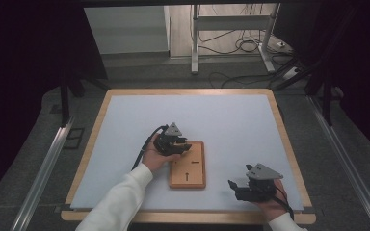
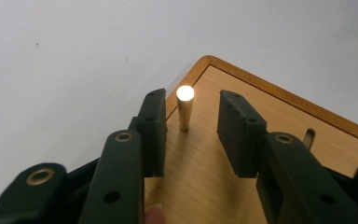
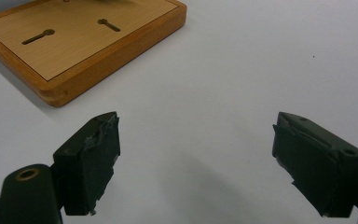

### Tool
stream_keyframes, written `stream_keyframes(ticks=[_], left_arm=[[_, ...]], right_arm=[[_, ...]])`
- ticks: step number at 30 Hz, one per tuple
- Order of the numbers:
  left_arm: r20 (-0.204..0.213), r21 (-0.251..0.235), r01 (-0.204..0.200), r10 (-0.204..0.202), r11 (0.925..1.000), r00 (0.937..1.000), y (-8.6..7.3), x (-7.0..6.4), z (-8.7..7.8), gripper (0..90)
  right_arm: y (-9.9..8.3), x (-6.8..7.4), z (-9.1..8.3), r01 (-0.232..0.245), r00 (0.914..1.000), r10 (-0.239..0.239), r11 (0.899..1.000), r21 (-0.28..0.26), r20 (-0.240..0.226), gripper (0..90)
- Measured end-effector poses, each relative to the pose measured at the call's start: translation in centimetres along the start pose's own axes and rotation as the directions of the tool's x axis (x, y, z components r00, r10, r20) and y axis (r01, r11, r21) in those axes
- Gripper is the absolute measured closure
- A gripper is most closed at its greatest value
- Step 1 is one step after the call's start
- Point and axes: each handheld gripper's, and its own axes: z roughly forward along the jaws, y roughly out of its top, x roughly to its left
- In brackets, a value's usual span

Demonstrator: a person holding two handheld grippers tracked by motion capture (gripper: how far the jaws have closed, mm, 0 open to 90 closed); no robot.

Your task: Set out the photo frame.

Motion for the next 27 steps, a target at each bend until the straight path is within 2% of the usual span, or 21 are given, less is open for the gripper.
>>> stream_keyframes(ticks=[6,11,14,21,27], left_arm=[[0.002,-0.005,0.005,-0.005,1.0000,1.0000,0.01,0.53,0.28,68.9],[0.009,-0.001,0.010,-0.010,1.0000,0.9999,-0.13,0.73,0.61,80.2],[0.016,-0.006,0.007,-0.007,1.0000,0.9999,-0.11,0.73,0.74,82.8],[0.018,-0.011,0.006,-0.006,0.9999,0.9998,-0.08,0.72,0.85,83.5],[0.042,-0.016,0.025,-0.024,0.9996,0.9988,-0.13,1.01,0.90,83.9]], right_arm=[[0.00,-0.13,-0.03,-0.012,0.9999,0.012,1.000,-0.004,0.001,15.2],[0.08,-0.21,-0.22,-0.016,0.9999,0.016,1.000,-0.013,-0.002,15.2],[0.07,-0.28,-0.27,-0.018,0.9998,0.018,1.000,-0.013,-0.001,15.1],[0.15,-0.07,-0.26,-0.008,1.0000,0.008,1.000,-0.012,-0.001,15.2],[0.22,0.18,-0.16,-0.002,1.0000,0.002,1.000,-0.008,-0.004,15.2]])
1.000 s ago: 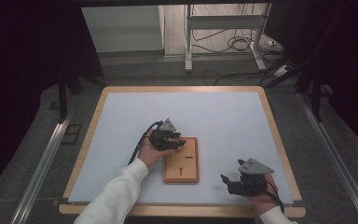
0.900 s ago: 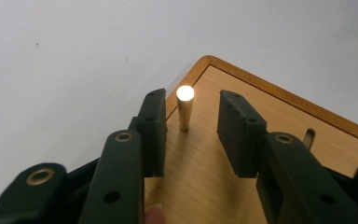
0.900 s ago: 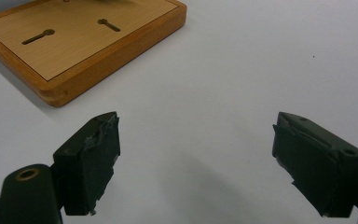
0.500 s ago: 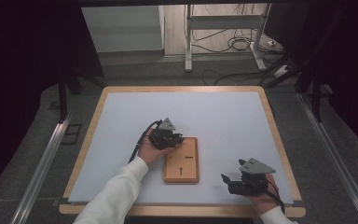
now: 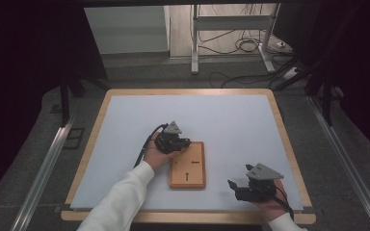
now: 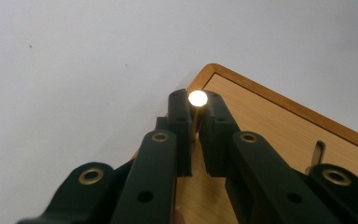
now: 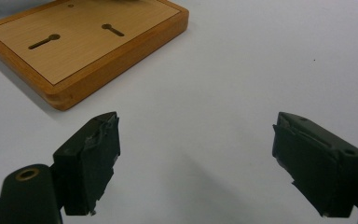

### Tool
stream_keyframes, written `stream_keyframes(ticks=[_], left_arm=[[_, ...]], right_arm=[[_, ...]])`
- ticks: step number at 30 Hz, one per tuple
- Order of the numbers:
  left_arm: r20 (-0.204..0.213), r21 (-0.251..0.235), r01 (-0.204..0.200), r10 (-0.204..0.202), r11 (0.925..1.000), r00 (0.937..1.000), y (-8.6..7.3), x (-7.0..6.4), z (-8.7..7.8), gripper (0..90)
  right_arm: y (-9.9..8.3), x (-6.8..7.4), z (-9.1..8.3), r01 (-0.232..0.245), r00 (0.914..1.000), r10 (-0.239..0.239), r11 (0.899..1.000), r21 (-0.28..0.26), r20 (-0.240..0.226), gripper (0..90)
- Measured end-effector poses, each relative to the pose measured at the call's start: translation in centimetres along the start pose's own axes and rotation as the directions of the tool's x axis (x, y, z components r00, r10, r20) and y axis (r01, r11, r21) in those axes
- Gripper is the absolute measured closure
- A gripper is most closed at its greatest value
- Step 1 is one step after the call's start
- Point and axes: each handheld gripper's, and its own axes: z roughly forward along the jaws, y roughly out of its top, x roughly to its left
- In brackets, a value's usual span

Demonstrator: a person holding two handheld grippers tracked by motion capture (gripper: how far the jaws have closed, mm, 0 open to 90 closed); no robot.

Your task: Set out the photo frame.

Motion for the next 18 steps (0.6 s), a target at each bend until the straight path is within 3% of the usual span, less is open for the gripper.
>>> stream_keyframes(ticks=[13,18], left_arm=[[0.041,0.014,0.056,-0.056,0.9984,0.9976,0.1,0.5,0.0,83.9],[0.047,0.033,0.058,-0.059,0.9978,0.9972,0.4,0.6,0.0,83.9]], right_arm=[[0.7,1.2,0.2,0.040,0.9990,-0.040,0.999,0.003,-0.019,14.2],[1.4,2.7,0.3,0.098,0.9941,-0.098,0.995,0.000,-0.046,13.2]])
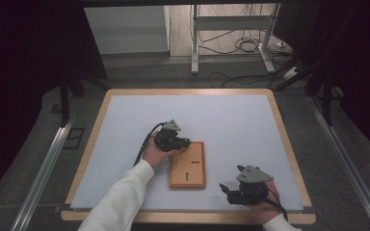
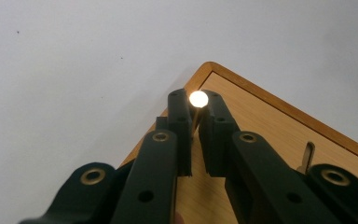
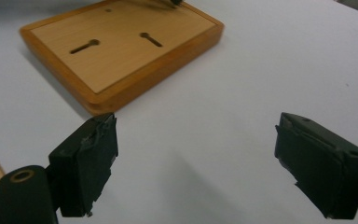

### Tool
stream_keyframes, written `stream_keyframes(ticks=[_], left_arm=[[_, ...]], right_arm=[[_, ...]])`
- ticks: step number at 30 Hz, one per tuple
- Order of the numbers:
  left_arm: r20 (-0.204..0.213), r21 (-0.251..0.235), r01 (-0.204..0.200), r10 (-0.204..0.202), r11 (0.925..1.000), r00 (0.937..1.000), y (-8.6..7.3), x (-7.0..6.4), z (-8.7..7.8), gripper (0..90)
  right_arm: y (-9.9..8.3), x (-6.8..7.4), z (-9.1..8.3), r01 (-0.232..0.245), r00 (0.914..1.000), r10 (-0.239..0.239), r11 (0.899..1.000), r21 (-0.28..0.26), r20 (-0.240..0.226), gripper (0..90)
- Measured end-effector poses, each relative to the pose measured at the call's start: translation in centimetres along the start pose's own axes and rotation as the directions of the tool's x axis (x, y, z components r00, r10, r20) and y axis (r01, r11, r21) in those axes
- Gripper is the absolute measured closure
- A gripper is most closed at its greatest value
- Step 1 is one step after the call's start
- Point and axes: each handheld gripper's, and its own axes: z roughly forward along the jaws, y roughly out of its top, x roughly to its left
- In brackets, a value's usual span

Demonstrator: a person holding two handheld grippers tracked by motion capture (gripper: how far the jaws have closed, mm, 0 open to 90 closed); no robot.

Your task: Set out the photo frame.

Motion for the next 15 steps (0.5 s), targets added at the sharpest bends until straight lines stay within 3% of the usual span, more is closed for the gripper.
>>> stream_keyframes(ticks=[6,15], left_arm=[[0.010,0.009,0.016,-0.016,0.9998,0.9998,0.2,0.1,0.0,83.6],[0.036,0.022,0.038,-0.039,0.9990,0.9986,0.3,0.5,0.0,83.2]], right_arm=[[0.6,1.3,0.4,0.050,0.9987,-0.050,0.999,0.005,-0.013,12.6],[1.0,2.0,1.0,0.070,0.9971,-0.070,0.998,0.009,-0.030,11.1]])
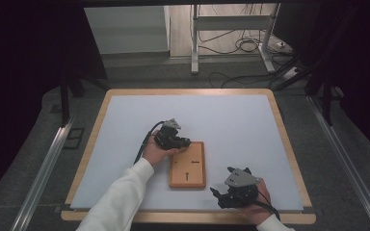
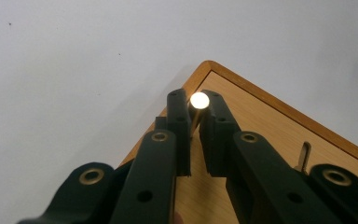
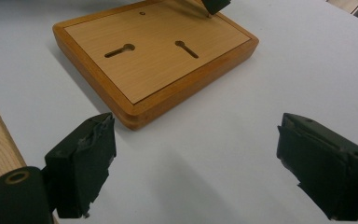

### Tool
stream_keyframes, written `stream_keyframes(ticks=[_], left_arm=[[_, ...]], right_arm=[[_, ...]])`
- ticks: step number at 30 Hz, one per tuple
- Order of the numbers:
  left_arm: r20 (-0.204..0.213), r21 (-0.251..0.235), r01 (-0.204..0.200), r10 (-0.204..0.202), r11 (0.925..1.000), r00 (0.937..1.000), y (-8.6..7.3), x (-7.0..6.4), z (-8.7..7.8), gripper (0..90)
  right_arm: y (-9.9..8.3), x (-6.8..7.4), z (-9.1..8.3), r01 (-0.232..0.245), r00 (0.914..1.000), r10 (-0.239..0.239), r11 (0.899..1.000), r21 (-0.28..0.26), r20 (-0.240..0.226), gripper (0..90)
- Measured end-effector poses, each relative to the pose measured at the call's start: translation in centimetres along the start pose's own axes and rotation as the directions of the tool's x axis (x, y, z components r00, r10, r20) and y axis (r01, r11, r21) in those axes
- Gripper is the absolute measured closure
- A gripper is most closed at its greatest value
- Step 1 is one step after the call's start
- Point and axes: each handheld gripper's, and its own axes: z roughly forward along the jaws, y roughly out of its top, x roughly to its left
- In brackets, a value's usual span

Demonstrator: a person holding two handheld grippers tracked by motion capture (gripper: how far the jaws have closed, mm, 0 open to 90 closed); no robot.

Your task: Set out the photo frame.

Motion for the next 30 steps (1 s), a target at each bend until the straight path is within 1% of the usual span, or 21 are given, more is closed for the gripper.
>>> stream_keyframes(ticks=[2,4,6,9,13,15,16,17,18,20,23,25,28,30], left_arm=[[0.004,0.003,0.008,-0.008,1.0000,1.0000,0.1,0.1,0.0,83.0],[0.009,0.005,0.012,-0.012,0.9999,0.9999,0.1,0.2,0.0,83.0],[0.015,0.015,0.018,-0.018,0.9997,0.9997,0.3,0.3,0.0,83.1],[0.025,0.025,0.026,-0.027,0.9993,0.9993,0.4,0.5,0.0,83.2],[0.036,0.036,0.037,-0.038,0.9987,0.9986,0.7,0.7,0.0,83.3],[0.035,0.042,0.033,-0.035,0.9986,0.9988,0.7,0.7,0.0,83.5],[0.035,0.043,0.033,-0.034,0.9985,0.9988,0.8,0.7,0.0,83.5],[0.036,0.043,0.034,-0.035,0.9985,0.9987,0.8,0.7,0.0,83.5],[0.037,0.043,0.035,-0.037,0.9985,0.9986,0.8,0.7,0.0,83.5],[0.040,0.043,0.040,-0.041,0.9983,0.9984,0.8,0.8,0.0,83.5],[0.046,0.042,0.043,-0.045,0.9982,0.9979,0.8,0.9,0.0,83.5],[0.051,0.046,0.048,-0.050,0.9978,0.9974,0.8,1.0,0.0,83.4],[0.057,0.048,0.059,-0.062,0.9971,0.9965,0.9,1.1,0.1,83.4],[0.057,0.055,0.058,-0.061,0.9968,0.9965,1.0,1.1,0.1,83.6]], right_arm=[[0.3,0.3,0.3,0.013,0.9999,-0.013,1.000,0.004,-0.005,9.7],[0.4,0.5,0.3,0.015,0.9999,-0.015,1.000,0.005,-0.007,9.4],[0.6,0.8,0.5,0.027,0.9996,-0.027,1.000,0.003,-0.011,8.9],[1.0,1.3,0.9,0.048,0.9988,-0.048,0.999,0.008,-0.003,8.6],[1.5,1.5,1.7,0.048,0.9988,-0.048,0.999,0.012,-0.004,8.2],[1.8,1.8,2.1,0.059,0.9982,-0.059,0.998,0.014,0.006,8.0],[2.1,2.0,2.5,0.078,0.9969,-0.078,0.997,0.018,0.013,8.0],[2.1,2.0,2.5,0.078,0.9969,-0.078,0.997,0.018,0.013,8.0],[2.4,2.2,2.8,0.097,0.9950,-0.098,0.995,0.023,0.022,7.8],[2.5,2.3,3.0,0.102,0.9944,-0.103,0.994,0.027,0.025,7.7],[2.8,2.6,3.6,0.123,0.9919,-0.124,0.992,0.041,0.029,7.0],[3.0,3.0,4.0,0.149,0.9879,-0.151,0.988,0.049,0.037,6.3],[3.4,3.4,4.6,0.168,0.9846,-0.171,0.984,0.059,0.038,5.6],[3.5,3.8,5.0,0.191,0.9805,-0.193,0.979,0.068,0.034,5.5]])
